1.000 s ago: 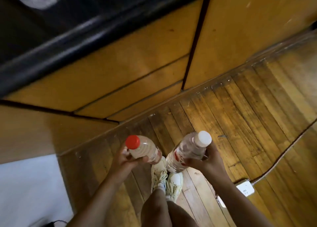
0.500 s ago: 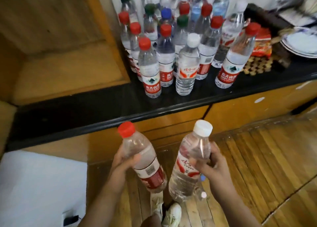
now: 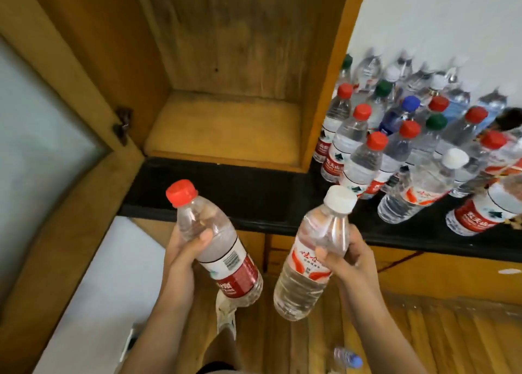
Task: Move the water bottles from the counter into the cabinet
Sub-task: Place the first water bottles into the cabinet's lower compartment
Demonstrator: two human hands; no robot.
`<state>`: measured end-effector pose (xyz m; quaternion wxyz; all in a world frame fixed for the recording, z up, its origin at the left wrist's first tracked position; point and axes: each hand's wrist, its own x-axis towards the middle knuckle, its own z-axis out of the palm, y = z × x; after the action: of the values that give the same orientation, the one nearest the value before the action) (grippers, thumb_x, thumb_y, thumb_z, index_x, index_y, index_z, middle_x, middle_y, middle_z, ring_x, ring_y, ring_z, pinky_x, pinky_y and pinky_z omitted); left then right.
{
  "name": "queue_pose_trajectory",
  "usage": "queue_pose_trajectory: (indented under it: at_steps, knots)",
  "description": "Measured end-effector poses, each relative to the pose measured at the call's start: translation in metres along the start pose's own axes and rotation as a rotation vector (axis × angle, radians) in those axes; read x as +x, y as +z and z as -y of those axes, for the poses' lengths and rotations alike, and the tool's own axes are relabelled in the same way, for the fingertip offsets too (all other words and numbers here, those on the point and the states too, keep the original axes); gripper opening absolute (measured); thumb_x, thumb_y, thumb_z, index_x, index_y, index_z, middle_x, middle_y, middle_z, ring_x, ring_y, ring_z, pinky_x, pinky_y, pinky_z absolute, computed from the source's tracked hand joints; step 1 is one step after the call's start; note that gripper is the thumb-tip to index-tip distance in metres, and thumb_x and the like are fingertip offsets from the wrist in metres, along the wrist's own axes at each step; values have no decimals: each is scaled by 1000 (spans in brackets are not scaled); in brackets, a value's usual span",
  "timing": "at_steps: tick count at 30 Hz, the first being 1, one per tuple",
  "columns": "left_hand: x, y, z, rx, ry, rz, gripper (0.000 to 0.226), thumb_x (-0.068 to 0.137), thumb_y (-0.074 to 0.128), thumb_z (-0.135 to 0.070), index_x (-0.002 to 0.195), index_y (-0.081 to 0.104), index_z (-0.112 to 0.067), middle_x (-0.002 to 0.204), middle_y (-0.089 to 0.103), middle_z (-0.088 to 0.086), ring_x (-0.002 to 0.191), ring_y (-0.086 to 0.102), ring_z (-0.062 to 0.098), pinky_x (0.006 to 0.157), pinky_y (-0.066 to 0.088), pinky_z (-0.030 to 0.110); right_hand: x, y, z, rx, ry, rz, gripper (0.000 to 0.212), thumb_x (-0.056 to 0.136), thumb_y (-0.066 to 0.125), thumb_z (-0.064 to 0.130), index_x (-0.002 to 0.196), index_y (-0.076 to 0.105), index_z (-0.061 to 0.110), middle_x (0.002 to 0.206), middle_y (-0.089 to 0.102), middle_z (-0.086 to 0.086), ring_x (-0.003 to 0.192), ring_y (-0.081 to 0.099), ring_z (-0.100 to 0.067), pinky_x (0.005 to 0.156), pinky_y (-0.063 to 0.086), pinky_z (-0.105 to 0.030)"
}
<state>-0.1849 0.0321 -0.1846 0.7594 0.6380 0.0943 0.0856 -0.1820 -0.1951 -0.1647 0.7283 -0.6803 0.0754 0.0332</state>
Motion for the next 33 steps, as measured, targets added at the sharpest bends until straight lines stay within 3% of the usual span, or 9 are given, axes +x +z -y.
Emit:
queue_pose_trajectory:
  at_steps: [3, 6, 10, 13, 16, 22, 28, 31, 33]
  knots:
    - [39, -20, -10, -8, 53, -27, 34, 71, 53, -22, 104, 58, -26, 88, 67, -8, 91, 64, 17, 71, 54, 21, 35, 36, 12, -26, -41, 41, 51, 46, 72, 41, 94, 64, 25, 105, 60, -14, 99, 63, -24, 81, 51, -33]
    - [83, -37, -25, 7, 112, -15, 37, 65, 63, -32, 102, 59, -30, 90, 65, -6, 94, 62, 23, 75, 51, 29, 73, 71, 23, -79, -84, 67, 51, 47, 71, 42, 94, 62, 24, 106, 59, -15, 104, 60, -27, 86, 51, -40]
    - [145, -54, -46, 26, 182, 0, 30, 64, 64, -37, 94, 65, -39, 88, 68, -12, 89, 65, 8, 71, 52, 16, 127, 116, 35, -122, -129, 57, 49, 47, 73, 42, 92, 62, 26, 107, 58, -16, 107, 57, -28, 95, 46, -52]
    - [189, -59, -52, 29, 161, 9, 32, 64, 70, -31, 93, 66, -45, 93, 70, -16, 90, 66, 1, 68, 50, 10, 163, 138, 39, -130, -142, 40, 43, 47, 78, 38, 89, 65, 34, 103, 58, -6, 104, 59, -19, 89, 49, -40]
    - [233, -60, -49, -6, 113, -34, 31, 67, 70, -23, 90, 66, -43, 92, 71, -15, 88, 68, 3, 67, 50, 12, 200, 154, 37, -185, -149, 5, 49, 55, 84, 23, 101, 66, 26, 101, 55, 5, 101, 56, -6, 84, 45, -26]
    - [309, -58, -34, 110, 59, -146, 37, 69, 77, -28, 96, 56, -41, 86, 66, -32, 80, 62, -13, 57, 44, 2, 278, 182, 33, -324, -116, -47, 55, 57, 83, 18, 109, 64, 19, 102, 50, 5, 100, 51, -4, 94, 45, -37]
    - [348, -59, -18, 259, 30, -186, 42, 66, 80, -33, 90, 50, -51, 94, 63, -23, 86, 61, -8, 73, 44, 18, 326, 202, 25, -348, -117, 17, 61, 57, 82, 14, 114, 61, 16, 108, 50, -1, 104, 52, -11, 99, 45, -39]
    - [354, -60, -10, 272, 15, -204, 46, 62, 82, -37, 94, 49, -45, 98, 63, -19, 95, 61, 2, 79, 46, 25, 338, 212, 19, -331, -109, 35, 61, 58, 82, 10, 115, 61, 13, 115, 50, -7, 104, 53, -12, 98, 45, -35]
    - [358, -61, -5, 293, 12, -217, 50, 54, 80, -49, 94, 49, -47, 96, 63, -21, 94, 61, 0, 81, 48, 27, 346, 217, 15, -322, -113, 52, 60, 59, 81, 5, 115, 61, 10, 117, 51, -10, 106, 54, -16, 94, 47, -29]
